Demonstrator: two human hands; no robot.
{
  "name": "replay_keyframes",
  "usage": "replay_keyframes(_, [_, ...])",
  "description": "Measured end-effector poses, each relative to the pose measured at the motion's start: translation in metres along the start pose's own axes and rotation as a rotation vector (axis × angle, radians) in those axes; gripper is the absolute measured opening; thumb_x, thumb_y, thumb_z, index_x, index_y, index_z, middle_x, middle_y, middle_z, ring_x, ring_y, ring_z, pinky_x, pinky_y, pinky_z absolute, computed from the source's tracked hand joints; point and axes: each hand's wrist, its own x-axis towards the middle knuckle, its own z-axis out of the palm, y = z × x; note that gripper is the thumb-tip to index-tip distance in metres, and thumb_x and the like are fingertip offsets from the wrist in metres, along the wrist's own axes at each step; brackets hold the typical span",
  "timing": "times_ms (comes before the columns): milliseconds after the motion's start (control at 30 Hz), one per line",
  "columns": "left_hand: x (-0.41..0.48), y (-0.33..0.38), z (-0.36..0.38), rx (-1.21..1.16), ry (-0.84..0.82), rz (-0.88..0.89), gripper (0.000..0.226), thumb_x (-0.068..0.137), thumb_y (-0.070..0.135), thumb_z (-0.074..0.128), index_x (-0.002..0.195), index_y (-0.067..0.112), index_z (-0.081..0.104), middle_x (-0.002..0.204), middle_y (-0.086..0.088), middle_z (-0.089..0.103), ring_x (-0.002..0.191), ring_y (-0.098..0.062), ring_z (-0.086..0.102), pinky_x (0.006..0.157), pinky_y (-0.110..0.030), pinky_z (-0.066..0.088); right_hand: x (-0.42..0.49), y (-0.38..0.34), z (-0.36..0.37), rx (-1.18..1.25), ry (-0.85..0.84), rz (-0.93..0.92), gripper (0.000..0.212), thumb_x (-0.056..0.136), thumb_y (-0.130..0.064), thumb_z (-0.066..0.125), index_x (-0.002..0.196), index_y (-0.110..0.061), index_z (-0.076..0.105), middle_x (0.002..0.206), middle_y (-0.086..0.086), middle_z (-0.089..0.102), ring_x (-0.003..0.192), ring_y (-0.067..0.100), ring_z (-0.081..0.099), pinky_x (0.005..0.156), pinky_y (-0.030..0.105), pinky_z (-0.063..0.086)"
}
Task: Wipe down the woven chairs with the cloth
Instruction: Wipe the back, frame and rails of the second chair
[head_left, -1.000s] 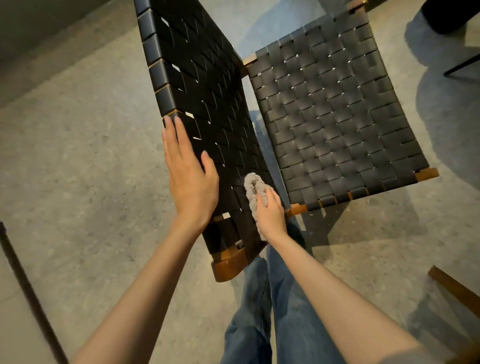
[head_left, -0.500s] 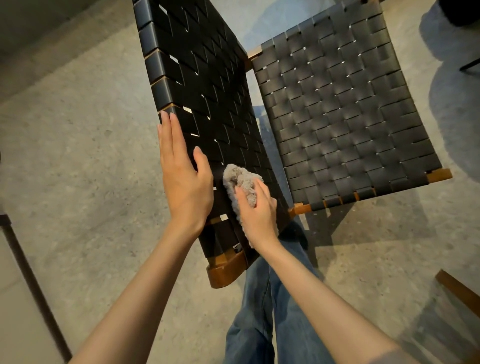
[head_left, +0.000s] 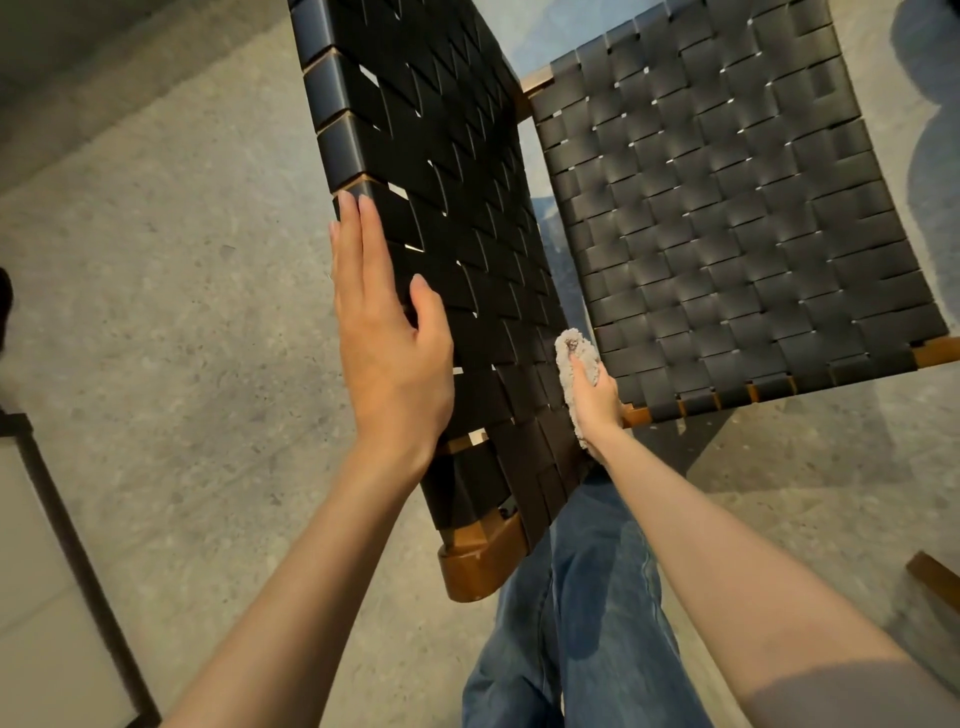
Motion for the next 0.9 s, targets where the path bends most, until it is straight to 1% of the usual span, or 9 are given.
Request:
replay_keyframes(133, [0.000,0.001,0.000,-0.021,0.001,-0.004,0.058,0.097,0.010,0.041,0.151,0.012,0.017,0.159,0.001,0.012,0.146,-0.009,0.006,0.119,-0.026,0.008,-0.039,-0.010,-0.004,0.072,-0.028,-0.081,0.059,0.086,-0.064,0.050,0.130,-0.025,0.052,0.132,0.005,0.048,0.123,0.023,0.037,0.102,0.040,0.033])
replay_keyframes(233, [0.000,0.003,-0.001,-0.034,0.003,-0.018,0.054,0.100,0.012,0.038,0.150,0.012,0.017,0.159,0.001,0.013,0.146,-0.008,0.007,0.119,-0.026,0.007,-0.089,-0.029,-0.008,0.151,-0.081,-0.201,0.059,0.082,-0.064,0.055,0.128,-0.027,0.052,0.127,0.004,0.050,0.111,0.013,0.043,0.090,0.032,0.040])
replay_keyframes(300, [0.000,0.004,-0.002,-0.041,0.007,-0.019,0.050,0.102,0.014,0.034,0.150,0.012,0.018,0.159,0.001,0.013,0.146,-0.008,0.007,0.119,-0.024,0.006,-0.125,-0.046,-0.007,0.199,-0.140,-0.306,0.047,0.080,-0.066,0.055,0.118,-0.038,0.053,0.117,-0.007,0.049,0.107,0.007,0.044,0.079,0.022,0.042])
replay_keyframes(367, [0.000,0.005,-0.003,-0.048,0.007,-0.016,0.048,0.103,0.015,0.030,0.149,0.012,0.019,0.158,0.000,0.014,0.146,-0.008,0.007,0.119,-0.022,0.006,-0.151,-0.064,-0.003,0.206,-0.186,-0.429,0.037,0.077,-0.068,0.052,0.108,-0.048,0.050,0.108,-0.024,0.044,0.109,0.004,0.039,0.075,0.015,0.035])
replay_keyframes(467, [0.000,0.005,-0.003,-0.073,0.013,-0.032,0.046,0.104,0.019,0.026,0.149,0.013,0.020,0.158,0.001,0.016,0.145,-0.007,0.007,0.118,-0.020,0.006,-0.157,-0.084,0.006,0.174,-0.168,-0.545,0.053,0.082,-0.062,0.051,0.125,-0.031,0.053,0.114,-0.024,0.039,0.110,0.001,0.030,0.074,0.011,0.029])
replay_keyframes(567, [0.000,0.003,-0.002,-0.067,0.008,-0.031,0.046,0.104,0.019,0.027,0.149,0.013,0.021,0.158,0.002,0.016,0.145,-0.006,0.007,0.118,-0.021,0.007,-0.137,-0.091,0.014,0.170,-0.110,-0.588,0.051,0.088,-0.053,0.053,0.129,-0.023,0.052,0.121,-0.016,0.043,0.107,0.000,0.029,0.075,0.010,0.027])
replay_keyframes(667, [0.000,0.002,-0.001,-0.067,0.012,-0.029,0.047,0.104,0.017,0.029,0.149,0.014,0.021,0.158,0.002,0.016,0.145,-0.006,0.008,0.118,-0.021,0.007,-0.103,-0.085,0.020,0.154,-0.070,-0.524,0.052,0.090,-0.054,0.051,0.131,-0.022,0.049,0.126,-0.008,0.045,0.107,0.004,0.030,0.076,0.015,0.028])
replay_keyframes(800, [0.000,0.000,-0.001,-0.079,0.008,-0.033,0.047,0.103,0.017,0.031,0.149,0.015,0.020,0.158,0.004,0.015,0.145,-0.004,0.007,0.117,-0.016,0.006,-0.048,-0.068,0.019,0.080,0.001,-0.251,0.054,0.090,-0.058,0.047,0.131,-0.023,0.047,0.128,0.005,0.043,0.117,0.023,0.039,0.093,0.040,0.040])
replay_keyframes(900, [0.000,-0.002,0.000,-0.089,0.008,-0.027,0.048,0.103,0.016,0.032,0.149,0.015,0.020,0.158,0.004,0.015,0.145,-0.004,0.007,0.117,-0.017,0.006,-0.020,-0.059,0.016,-0.020,0.039,-0.116,0.055,0.094,-0.058,0.037,0.131,-0.019,0.050,0.135,0.011,0.045,0.123,0.032,0.037,0.103,0.047,0.032])
